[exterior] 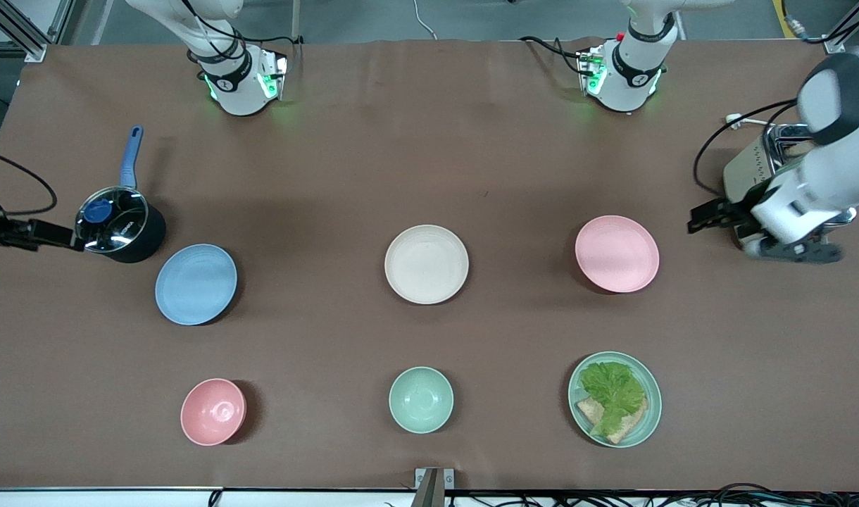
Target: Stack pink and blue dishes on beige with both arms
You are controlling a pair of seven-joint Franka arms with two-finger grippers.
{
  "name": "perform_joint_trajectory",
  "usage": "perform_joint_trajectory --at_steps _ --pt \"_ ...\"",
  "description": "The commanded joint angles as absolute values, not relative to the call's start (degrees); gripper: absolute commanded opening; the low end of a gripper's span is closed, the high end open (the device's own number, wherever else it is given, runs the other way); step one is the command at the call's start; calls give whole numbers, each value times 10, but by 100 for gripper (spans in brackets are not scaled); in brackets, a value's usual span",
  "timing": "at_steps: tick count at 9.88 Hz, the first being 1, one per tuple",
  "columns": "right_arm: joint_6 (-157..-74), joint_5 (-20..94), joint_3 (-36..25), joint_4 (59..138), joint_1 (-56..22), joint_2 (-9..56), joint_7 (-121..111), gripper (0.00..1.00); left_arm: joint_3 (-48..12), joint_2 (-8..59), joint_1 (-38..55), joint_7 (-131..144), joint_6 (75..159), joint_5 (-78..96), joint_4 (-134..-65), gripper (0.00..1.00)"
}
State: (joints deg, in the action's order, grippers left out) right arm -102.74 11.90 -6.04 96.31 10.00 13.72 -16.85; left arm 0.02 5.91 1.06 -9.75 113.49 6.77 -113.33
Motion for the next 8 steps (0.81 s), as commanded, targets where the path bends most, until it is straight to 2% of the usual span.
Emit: perform_joint_trajectory --at_steps 1,3,6,8 --pt "-1124 177 -76 1041 99 161 -240 100 3 109 5 -170 1230 84 -1193 100" --pt "-1185 261 -92 1083 99 212 -348 100 15 161 3 -230 1258 138 -1207 100" --pt "-1188 346 -120 1092 103 272 -473 100 37 236 2 -322 1287 184 -1203 100" --pt "-1194 387 -127 1098 104 301 -507 100 51 254 1 -352 1288 214 -1204 88"
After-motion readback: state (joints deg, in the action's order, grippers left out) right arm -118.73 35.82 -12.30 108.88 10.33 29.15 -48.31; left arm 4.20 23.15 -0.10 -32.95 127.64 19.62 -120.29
